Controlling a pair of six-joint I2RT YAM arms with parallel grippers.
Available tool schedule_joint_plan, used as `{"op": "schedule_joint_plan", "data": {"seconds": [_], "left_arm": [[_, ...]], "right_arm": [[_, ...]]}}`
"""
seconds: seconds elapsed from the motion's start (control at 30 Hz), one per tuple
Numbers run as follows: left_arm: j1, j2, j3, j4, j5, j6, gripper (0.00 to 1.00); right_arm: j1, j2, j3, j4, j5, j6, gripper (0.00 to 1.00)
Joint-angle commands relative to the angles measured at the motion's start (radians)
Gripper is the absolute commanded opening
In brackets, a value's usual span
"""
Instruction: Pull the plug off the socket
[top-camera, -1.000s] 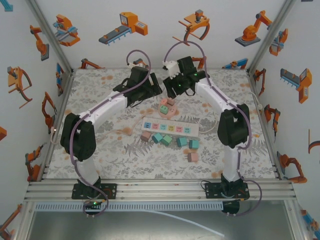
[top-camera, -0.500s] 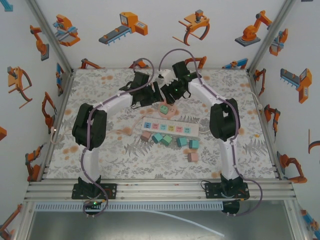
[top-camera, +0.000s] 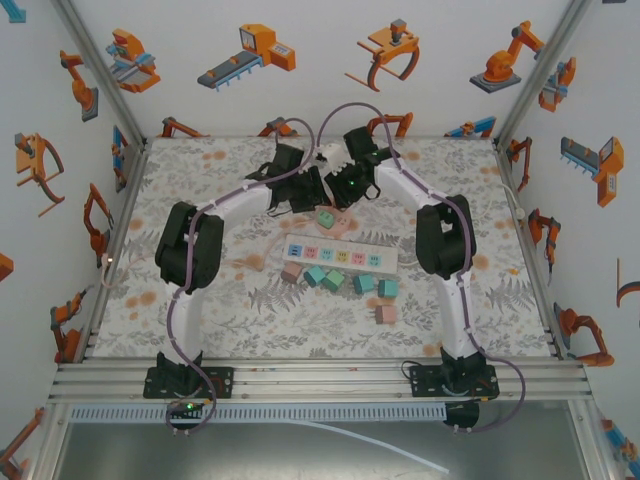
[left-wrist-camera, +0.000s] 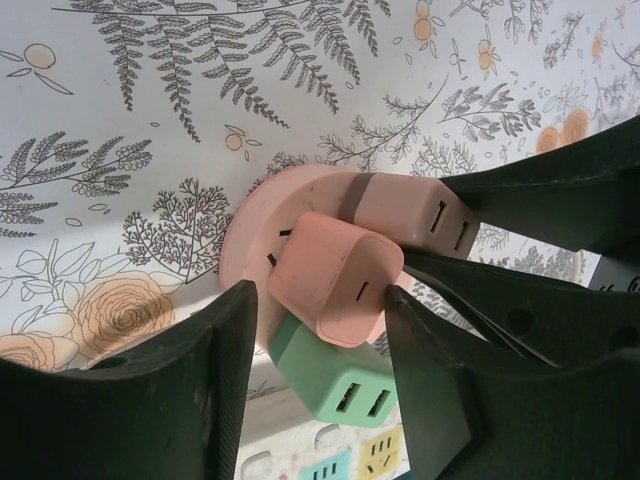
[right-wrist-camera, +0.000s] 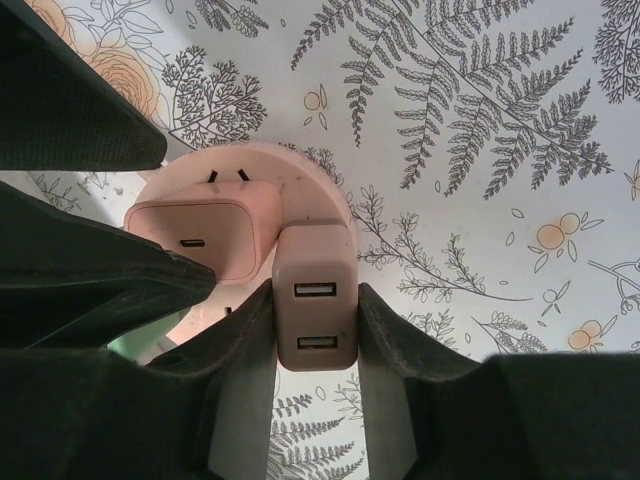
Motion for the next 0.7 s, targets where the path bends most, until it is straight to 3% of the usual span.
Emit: {"op": "schedule_joint_plan", "data": {"seconds": [0.0, 0.2, 0.53, 0.6, 0.67], "left_arm": [[0.006, 0.037, 0.015, -0.039, -0.023, 0.0, 0.5], [0.004, 0.065, 0.014, -0.048, -0.022, -0.03, 0.39], [-0.014, 0.095, -0.005, -0.084, -0.064, -0.049, 0.33], [-0.012, 0.091, -0.009, -0.087, -0.078, -0.05, 0.33], [-0.011, 0.09, -0.007, -0.097, -0.097, -0.051, 0.33]], "right_arm": [[0.001, -0.041, -0.018, 0.041, -0.052, -0.007, 0.31], [0.004, -0.109, -0.106, 0.161, -0.102, 0.043, 0.21], [0.004, -0.235, -0.28, 0.474, -0.185, 0.191, 0.05], [0.011, -0.258, -0.328, 0.532, -0.163, 0.169, 0.0], [0.029, -0.291, -0.406, 0.581, -0.138, 0.041, 0.0]]}}
